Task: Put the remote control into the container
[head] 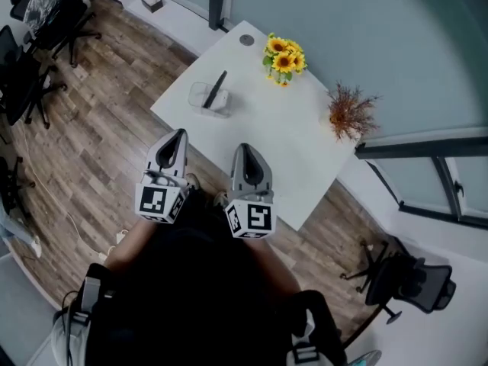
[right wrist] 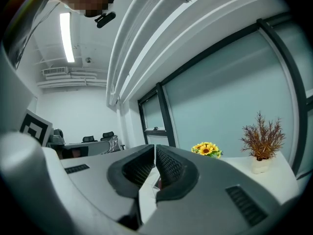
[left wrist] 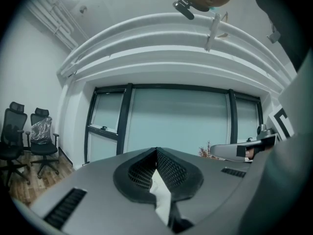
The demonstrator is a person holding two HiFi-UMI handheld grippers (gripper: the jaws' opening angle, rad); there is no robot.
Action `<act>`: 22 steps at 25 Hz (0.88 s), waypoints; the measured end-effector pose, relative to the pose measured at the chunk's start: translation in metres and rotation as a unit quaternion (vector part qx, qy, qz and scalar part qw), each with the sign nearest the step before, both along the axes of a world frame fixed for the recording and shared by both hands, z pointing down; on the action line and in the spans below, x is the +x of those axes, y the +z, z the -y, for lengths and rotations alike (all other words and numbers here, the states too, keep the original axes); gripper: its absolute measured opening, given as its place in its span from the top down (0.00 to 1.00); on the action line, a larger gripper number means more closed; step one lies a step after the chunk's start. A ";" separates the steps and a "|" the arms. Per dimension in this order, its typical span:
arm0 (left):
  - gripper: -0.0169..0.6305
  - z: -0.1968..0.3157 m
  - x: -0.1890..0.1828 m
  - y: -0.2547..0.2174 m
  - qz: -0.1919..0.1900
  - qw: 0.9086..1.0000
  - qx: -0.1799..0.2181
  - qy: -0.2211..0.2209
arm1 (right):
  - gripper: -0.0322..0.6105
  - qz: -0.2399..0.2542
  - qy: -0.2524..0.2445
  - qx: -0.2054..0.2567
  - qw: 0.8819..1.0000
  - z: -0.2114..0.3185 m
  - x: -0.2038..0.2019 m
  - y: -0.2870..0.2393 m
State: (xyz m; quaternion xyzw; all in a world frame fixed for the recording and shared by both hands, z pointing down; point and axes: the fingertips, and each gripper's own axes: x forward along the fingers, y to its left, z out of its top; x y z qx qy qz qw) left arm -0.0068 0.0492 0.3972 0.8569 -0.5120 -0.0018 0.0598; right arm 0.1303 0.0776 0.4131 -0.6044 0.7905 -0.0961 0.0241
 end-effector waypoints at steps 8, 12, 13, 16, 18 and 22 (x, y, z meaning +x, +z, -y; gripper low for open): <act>0.96 -0.039 0.012 0.005 0.007 1.000 -0.002 -0.007 | 0.94 0.014 -0.024 -0.006 1.000 -0.031 0.011 0.013; 0.96 -0.047 0.011 0.010 0.006 1.000 -0.006 -0.014 | 0.94 0.023 -0.030 -0.009 0.999 -0.039 0.013 0.017; 0.96 -0.050 0.012 0.010 0.005 1.000 -0.007 -0.015 | 0.94 0.024 -0.032 -0.009 0.999 -0.041 0.013 0.018; 0.96 -0.053 0.014 0.012 0.004 1.000 -0.009 -0.019 | 0.94 0.021 -0.040 -0.009 0.999 -0.044 0.015 0.019; 0.96 -0.054 0.015 0.012 0.005 1.000 -0.009 -0.020 | 0.94 0.019 -0.044 -0.008 0.999 -0.044 0.016 0.020; 0.96 -0.056 0.016 0.009 0.004 1.000 -0.007 -0.023 | 0.94 0.018 -0.049 -0.010 0.999 -0.046 0.016 0.019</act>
